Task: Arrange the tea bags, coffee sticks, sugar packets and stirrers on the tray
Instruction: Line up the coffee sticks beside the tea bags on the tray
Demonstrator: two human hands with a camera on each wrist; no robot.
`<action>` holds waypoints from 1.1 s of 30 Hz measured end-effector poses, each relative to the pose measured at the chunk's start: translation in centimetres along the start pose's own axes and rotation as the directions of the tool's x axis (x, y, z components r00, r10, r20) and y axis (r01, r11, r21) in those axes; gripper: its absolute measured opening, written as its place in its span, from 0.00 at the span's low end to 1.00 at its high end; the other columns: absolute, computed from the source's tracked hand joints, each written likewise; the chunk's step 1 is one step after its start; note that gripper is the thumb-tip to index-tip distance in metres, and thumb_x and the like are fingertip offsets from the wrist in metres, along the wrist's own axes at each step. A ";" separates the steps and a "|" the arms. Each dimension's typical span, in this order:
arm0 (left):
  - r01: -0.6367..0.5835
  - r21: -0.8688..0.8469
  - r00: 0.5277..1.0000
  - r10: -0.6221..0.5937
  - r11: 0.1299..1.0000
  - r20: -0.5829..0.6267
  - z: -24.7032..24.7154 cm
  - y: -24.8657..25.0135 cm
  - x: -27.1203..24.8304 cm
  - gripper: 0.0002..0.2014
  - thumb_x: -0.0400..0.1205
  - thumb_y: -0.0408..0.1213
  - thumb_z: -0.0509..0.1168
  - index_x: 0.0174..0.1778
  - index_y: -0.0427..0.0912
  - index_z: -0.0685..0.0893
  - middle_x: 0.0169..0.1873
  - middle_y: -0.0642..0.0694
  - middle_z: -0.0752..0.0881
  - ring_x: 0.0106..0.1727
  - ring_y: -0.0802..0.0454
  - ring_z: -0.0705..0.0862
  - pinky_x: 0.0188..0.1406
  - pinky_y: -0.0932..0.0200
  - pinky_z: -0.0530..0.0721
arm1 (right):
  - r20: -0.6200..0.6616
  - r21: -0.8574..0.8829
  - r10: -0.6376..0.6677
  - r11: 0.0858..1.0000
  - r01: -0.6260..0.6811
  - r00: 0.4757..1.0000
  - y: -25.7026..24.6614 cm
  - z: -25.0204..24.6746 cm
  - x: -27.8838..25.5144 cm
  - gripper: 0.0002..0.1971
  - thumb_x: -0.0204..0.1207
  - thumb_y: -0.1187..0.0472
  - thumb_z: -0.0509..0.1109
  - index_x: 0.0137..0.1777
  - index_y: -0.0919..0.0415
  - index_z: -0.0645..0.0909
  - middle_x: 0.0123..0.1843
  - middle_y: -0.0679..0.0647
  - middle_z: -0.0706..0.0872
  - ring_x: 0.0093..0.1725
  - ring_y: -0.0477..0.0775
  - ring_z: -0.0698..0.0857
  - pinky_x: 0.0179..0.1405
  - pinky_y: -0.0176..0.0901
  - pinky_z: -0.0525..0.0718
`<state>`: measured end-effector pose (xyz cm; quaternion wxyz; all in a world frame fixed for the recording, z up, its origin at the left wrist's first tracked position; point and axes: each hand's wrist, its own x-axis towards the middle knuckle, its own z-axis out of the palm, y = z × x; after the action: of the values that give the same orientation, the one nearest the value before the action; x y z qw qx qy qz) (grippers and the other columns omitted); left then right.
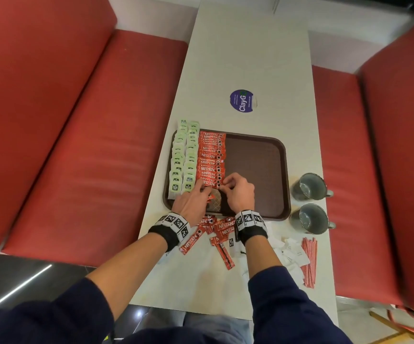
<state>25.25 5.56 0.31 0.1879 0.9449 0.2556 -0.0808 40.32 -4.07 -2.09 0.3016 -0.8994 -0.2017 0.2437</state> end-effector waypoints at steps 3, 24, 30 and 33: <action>0.008 0.009 1.000 -0.008 1.000 -0.015 0.3 0.0 0.2 0.23 0.89 0.34 0.69 0.81 0.46 0.76 0.77 0.43 0.71 0.43 0.39 0.89 0.41 0.44 0.90 | -0.017 0.010 -0.007 1.000 0.007 1.000 -0.3 0.1 0.0 0.08 0.82 0.57 0.84 0.51 0.47 0.86 0.45 0.43 0.90 0.48 0.47 0.90 0.53 0.51 0.90; -0.012 -0.033 0.994 0.009 0.999 -0.110 -3.9 1.9 -6.7 0.11 0.91 0.42 0.66 0.65 0.46 0.74 0.56 0.47 0.91 0.52 0.41 0.93 0.38 0.52 0.74 | 0.237 0.365 -0.120 0.931 0.026 0.964 -3.0 -3.5 -10.4 0.09 0.85 0.46 0.80 0.47 0.50 0.89 0.45 0.53 0.94 0.43 0.52 0.91 0.47 0.54 0.91; 0.019 -0.114 0.985 -0.038 0.993 -0.166 -3.8 -0.2 -8.9 0.09 0.94 0.49 0.61 0.58 0.48 0.75 0.46 0.48 0.91 0.42 0.40 0.90 0.36 0.52 0.75 | 0.184 0.625 -0.145 0.781 -0.002 0.972 -2.5 -6.5 -12.0 0.09 0.90 0.56 0.76 0.54 0.61 0.85 0.49 0.63 0.93 0.44 0.55 0.91 0.46 0.50 0.90; 0.035 -0.287 0.970 -0.102 0.957 -0.223 -3.6 -1.7 -9.3 0.15 0.95 0.54 0.59 0.46 0.49 0.71 0.35 0.50 0.86 0.31 0.44 0.83 0.28 0.52 0.73 | 0.149 0.691 -0.136 0.723 -0.005 0.980 -2.4 -7.5 -12.3 0.11 0.90 0.57 0.75 0.57 0.66 0.82 0.47 0.65 0.93 0.45 0.58 0.91 0.48 0.51 0.89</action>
<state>16.56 4.14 5.39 0.2855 0.9020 0.3177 0.0623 34.18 -11.90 8.52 0.6013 -0.6884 -0.1563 0.3744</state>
